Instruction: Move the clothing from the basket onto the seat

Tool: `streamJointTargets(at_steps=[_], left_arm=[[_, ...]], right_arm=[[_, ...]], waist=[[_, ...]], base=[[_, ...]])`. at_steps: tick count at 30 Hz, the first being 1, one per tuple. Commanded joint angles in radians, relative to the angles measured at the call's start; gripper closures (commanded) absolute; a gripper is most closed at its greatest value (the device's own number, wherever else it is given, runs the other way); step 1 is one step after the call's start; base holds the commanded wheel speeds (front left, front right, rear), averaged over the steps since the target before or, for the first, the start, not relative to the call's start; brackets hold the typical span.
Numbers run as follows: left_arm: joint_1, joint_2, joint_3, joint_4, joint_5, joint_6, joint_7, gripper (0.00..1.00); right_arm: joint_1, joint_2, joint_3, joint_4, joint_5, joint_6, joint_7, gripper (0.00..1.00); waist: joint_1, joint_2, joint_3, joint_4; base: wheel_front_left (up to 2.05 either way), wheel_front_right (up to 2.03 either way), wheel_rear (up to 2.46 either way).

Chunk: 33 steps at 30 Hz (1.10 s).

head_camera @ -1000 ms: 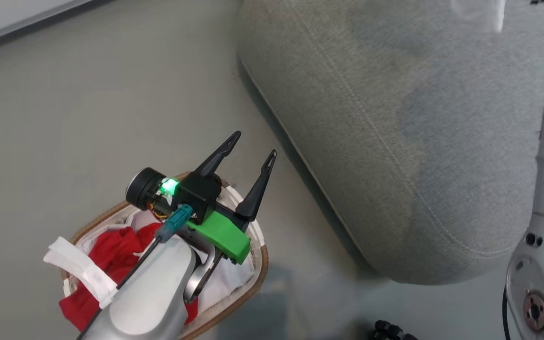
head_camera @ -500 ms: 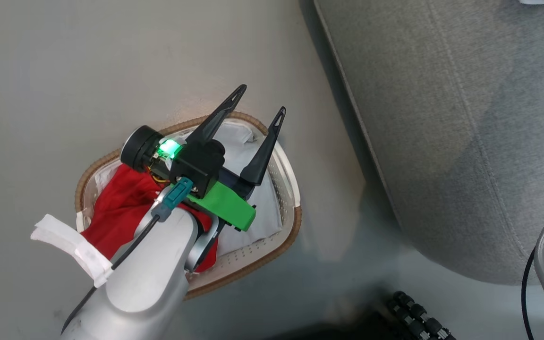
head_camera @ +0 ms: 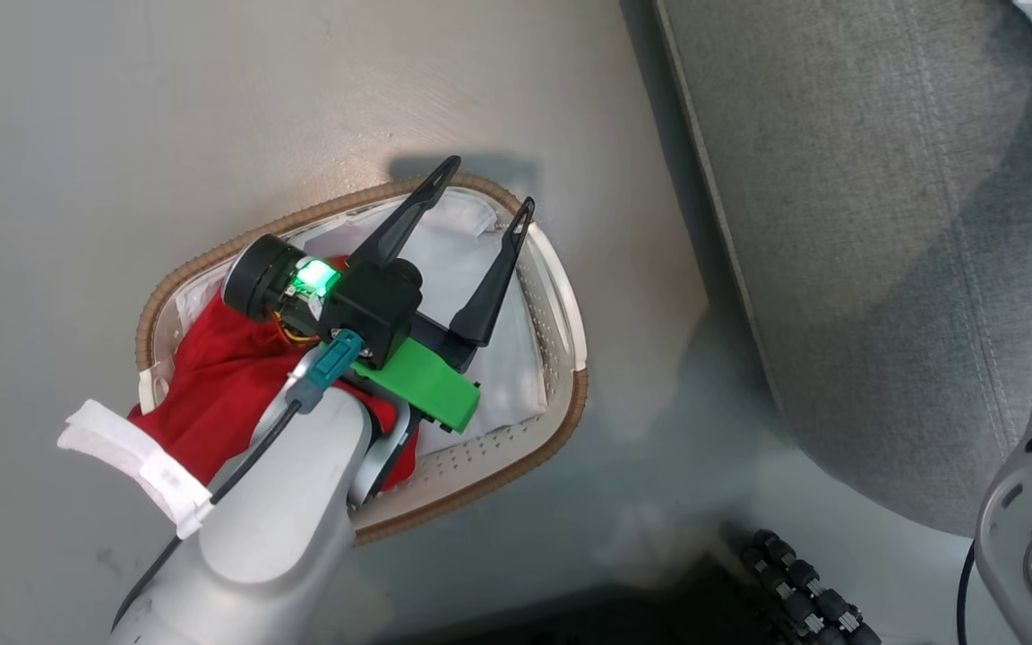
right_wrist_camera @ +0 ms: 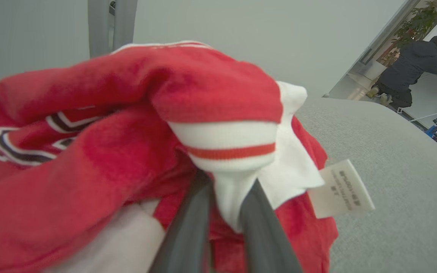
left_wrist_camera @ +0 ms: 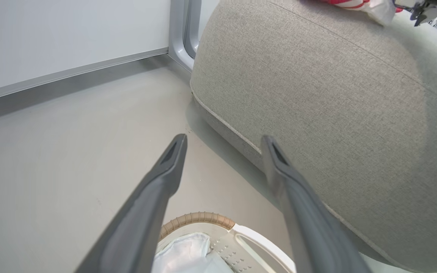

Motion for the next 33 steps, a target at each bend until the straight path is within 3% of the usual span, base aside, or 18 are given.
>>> streamJointTargets(at_steps=[1,12,22,33], left_arm=[[-0.014,0.004,0.006,0.005,-0.005,0.004,-0.004,0.0],[0.04,-0.02,0.076,0.0,-0.035,0.01,-0.01,0.0],[0.184,-0.064,0.254,-0.039,-0.044,0.02,-0.009,0.0],[0.351,-0.109,0.464,-0.035,-0.036,0.037,-0.009,0.0]], right_arm=[[0.033,0.004,-0.008,0.002,0.028,-0.001,-0.001,0.0],[0.228,0.01,0.054,-0.086,0.116,-0.001,-0.001,0.0],[0.33,-0.002,0.158,-0.127,0.131,-0.001,-0.001,0.0],[0.426,0.007,0.369,-0.078,0.214,-0.001,-0.001,0.0]], waist=[[-0.0001,-0.0001,-0.018,-0.009],[-0.0001,-0.0001,-0.169,0.011],[-0.0001,-0.0001,-0.378,0.07],[-0.0001,-0.0001,-0.552,0.174]], base=[[0.0,0.0,0.0],[0.0,0.0,0.0],[0.0,0.0,0.0],[0.0,0.0,0.0]])
